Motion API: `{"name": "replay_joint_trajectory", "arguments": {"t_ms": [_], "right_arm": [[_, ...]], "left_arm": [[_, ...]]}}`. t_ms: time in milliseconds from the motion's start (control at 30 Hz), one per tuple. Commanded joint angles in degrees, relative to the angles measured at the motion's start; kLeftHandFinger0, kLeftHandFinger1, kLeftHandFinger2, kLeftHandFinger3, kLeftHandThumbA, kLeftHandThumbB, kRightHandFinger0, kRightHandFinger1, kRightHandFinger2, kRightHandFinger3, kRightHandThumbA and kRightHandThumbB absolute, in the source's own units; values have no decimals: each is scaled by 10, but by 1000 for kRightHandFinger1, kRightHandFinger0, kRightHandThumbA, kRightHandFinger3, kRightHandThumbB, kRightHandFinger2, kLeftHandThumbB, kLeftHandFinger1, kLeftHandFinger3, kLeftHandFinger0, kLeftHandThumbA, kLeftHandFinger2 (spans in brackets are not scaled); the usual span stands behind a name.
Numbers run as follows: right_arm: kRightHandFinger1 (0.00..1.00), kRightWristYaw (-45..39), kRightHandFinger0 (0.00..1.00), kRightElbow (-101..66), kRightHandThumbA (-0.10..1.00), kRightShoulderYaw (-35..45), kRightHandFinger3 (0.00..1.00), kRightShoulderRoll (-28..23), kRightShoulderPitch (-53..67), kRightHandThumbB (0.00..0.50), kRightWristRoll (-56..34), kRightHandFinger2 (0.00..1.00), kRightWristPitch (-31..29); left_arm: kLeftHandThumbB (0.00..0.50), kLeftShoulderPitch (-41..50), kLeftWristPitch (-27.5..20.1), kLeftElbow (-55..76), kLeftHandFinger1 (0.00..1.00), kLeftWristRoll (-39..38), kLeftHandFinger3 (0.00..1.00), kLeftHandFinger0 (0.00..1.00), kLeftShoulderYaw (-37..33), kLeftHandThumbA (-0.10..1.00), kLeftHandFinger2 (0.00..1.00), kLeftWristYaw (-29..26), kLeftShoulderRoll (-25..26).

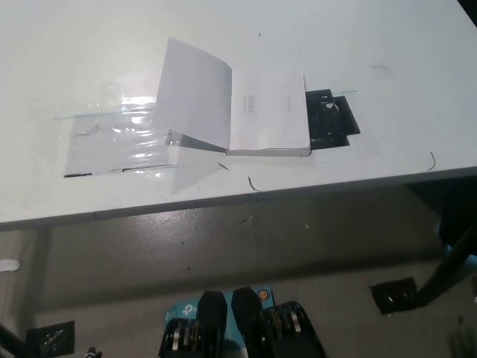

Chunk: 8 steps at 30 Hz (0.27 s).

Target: The robot uses its right hand to slide under the cover of the book kept in the middle of the desk and open it

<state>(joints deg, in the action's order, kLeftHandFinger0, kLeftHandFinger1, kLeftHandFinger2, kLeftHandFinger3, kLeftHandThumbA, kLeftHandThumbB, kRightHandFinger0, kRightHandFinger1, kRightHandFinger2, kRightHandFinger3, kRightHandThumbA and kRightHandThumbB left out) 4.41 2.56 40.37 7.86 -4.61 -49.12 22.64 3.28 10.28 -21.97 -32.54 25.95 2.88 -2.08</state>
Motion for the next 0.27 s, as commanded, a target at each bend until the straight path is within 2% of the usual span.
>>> {"name": "replay_joint_trajectory", "arguments": {"t_ms": [0,67,133,233], "right_arm": [[856,-44,880,42,1000,7,1000,17,-4,164,-54,900,-43],[884,-52,899,70,1000,10,1000,25,-4,158,-62,953,-49],[911,-52,928,89,1000,13,1000,33,-6,149,-67,950,-56],[946,-48,978,116,1000,14,1000,41,-10,130,-68,939,-66]], "left_arm": [[172,5,-15,5,767,-15,904,792,2,901,828,22,-1],[166,7,-14,9,784,-17,919,795,1,905,847,23,-2],[171,7,-13,14,773,-17,916,778,1,902,840,19,-4],[169,5,-8,15,799,-22,941,804,3,905,876,17,-4]]}}
